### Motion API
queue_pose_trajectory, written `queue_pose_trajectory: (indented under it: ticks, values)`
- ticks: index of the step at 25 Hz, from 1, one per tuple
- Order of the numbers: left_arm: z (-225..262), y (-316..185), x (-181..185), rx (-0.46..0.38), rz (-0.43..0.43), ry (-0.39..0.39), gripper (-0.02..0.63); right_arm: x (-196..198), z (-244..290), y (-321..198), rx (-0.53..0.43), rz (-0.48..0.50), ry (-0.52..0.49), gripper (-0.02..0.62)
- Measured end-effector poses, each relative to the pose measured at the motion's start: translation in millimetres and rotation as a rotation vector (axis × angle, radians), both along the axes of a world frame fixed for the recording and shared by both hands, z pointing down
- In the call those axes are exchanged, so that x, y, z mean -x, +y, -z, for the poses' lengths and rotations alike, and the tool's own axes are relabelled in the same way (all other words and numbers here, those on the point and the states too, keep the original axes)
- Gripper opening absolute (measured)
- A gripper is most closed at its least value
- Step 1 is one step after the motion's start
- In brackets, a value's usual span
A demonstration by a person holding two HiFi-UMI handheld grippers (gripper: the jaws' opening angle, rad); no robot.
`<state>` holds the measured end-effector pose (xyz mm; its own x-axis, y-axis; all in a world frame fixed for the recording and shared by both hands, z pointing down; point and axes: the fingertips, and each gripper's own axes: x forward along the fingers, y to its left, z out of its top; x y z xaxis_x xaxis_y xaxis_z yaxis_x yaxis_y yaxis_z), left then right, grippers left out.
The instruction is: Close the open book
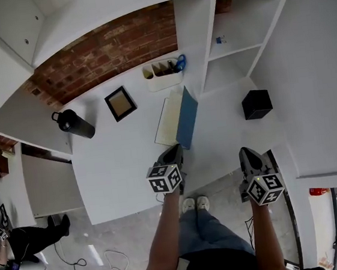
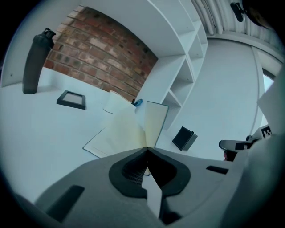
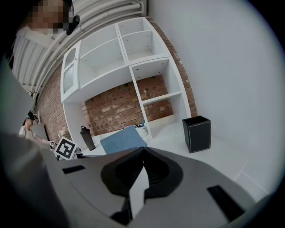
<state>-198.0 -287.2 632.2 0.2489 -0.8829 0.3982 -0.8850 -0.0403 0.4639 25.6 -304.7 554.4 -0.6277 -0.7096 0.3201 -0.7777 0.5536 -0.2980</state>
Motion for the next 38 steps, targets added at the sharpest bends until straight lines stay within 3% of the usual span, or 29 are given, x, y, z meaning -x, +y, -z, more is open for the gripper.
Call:
queue_pose_trajectory:
  ticks: [9, 17, 22, 30, 38]
  values:
    - [-14.0, 9.2, 15.3, 0.125, 0.057, -0.031, 0.008, 15.5, -0.4, -3.1, 0.003, 0.037, -0.011, -0.001]
    - [-6.7, 15.5, 16.0, 0.100, 0.055, -0.054, 0.008, 18.2, 2.7, -0.8, -0.003, 0.042, -0.018, 0.000]
    - [36.0, 14.7, 23.2, -0.009, 0.037, -0.141, 0.008, 21.8, 18.1, -6.7, -0.036, 0.037, -0.040, 0.000]
    - [162.8, 17.8, 39.7, -0.307, 0.013, -0.408, 0.008, 32.3, 83.9, -23.3, -0.184, 0.029, -0.081, -0.001]
    - [252.4, 22.2, 52.6, -0.479, 0.054, -0.507, 0.008, 39.7, 157.0, -38.0, -0.352, 0.022, -0.125, -0.002]
